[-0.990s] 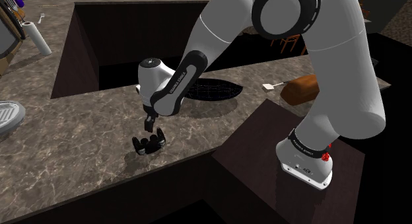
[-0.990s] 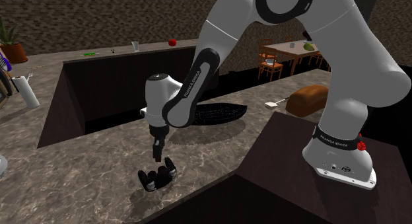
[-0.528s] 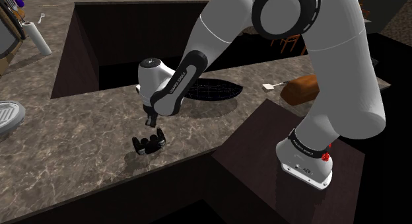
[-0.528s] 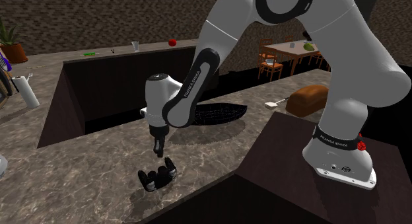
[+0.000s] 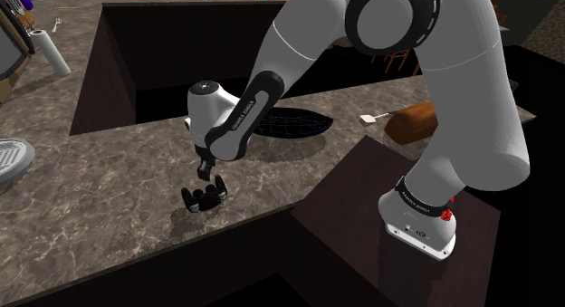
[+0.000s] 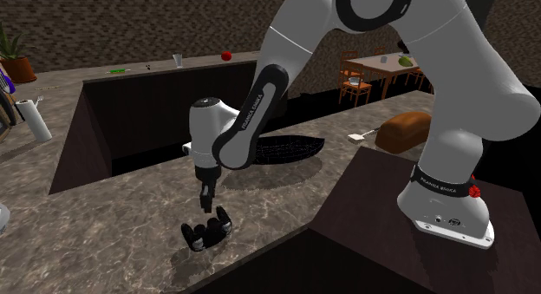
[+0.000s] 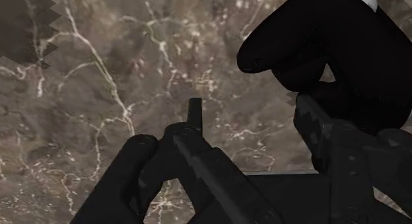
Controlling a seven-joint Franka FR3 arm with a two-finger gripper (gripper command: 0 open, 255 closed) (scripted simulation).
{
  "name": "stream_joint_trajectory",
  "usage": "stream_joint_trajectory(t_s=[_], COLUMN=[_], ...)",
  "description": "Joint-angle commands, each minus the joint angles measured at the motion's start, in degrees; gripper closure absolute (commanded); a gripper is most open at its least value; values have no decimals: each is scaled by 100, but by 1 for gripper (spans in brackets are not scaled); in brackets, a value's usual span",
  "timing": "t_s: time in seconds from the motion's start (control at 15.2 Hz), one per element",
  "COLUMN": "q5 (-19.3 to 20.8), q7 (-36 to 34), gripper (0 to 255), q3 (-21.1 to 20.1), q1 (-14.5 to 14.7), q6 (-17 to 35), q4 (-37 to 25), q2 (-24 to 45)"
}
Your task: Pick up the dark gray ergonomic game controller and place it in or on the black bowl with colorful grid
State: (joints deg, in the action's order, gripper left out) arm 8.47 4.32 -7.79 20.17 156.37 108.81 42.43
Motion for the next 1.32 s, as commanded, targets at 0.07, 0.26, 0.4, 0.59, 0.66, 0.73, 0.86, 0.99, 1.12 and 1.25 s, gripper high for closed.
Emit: stream_joint_trajectory(t_s=[0.07, 0.26, 0.4, 0.59, 0.66, 0.73, 0.86, 0.99, 1.12, 1.25], q5=[164, 346, 460, 493, 498, 503, 511, 517, 517, 517], q7=[-343, -725, -959, -1010, -1013, -1015, -1019, -1022, -1022, -1022], gripper=[0, 0, 0, 0, 0, 0, 0, 0, 0, 0], q3=[152, 318, 412, 446, 455, 463, 479, 492, 492, 492], q1=[479, 1024, 1367, 1440, 1444, 1448, 1454, 1459, 1459, 1459], q6=[-135, -327, -480, -449, -419, -389, -333, -290, -291, -291], q4=[-231, -546, -792, -930, -975, -1021, -1117, -1196, -1197, -1198], q2=[97, 249, 377, 553, 628, 703, 855, 975, 976, 976])
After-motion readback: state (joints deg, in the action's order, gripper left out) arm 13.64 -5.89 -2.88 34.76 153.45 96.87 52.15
